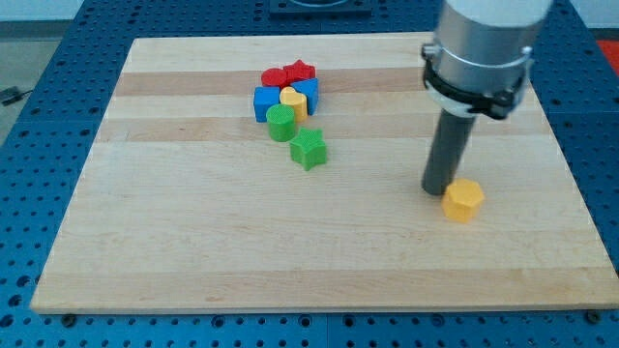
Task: Push green star into yellow hexagon
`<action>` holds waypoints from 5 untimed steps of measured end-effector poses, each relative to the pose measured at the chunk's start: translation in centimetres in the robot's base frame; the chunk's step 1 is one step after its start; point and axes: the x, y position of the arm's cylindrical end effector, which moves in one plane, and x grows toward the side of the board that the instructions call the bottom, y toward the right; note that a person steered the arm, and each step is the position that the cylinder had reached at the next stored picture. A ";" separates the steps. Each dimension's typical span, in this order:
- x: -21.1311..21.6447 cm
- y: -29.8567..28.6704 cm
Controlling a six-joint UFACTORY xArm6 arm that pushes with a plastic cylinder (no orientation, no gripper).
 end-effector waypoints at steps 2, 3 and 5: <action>3.8 2.4; 2.1 -1.4; 1.0 -21.4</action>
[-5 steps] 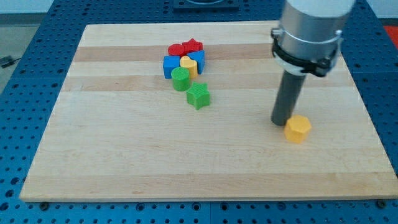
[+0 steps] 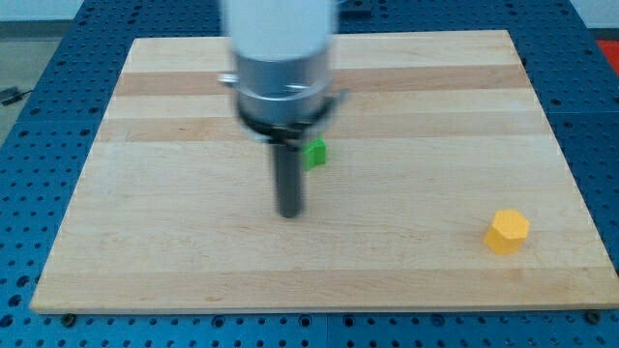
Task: Push green star into yellow hexagon
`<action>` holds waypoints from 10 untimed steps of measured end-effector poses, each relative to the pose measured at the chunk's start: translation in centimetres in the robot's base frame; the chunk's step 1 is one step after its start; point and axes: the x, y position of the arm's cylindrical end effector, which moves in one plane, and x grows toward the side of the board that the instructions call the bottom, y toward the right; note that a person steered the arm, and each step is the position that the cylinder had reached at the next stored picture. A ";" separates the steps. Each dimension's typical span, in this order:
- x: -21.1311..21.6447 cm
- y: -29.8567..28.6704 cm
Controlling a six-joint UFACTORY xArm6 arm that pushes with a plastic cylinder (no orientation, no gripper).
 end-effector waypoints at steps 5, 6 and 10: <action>-6.7 9.4; -4.0 12.9; 1.6 21.2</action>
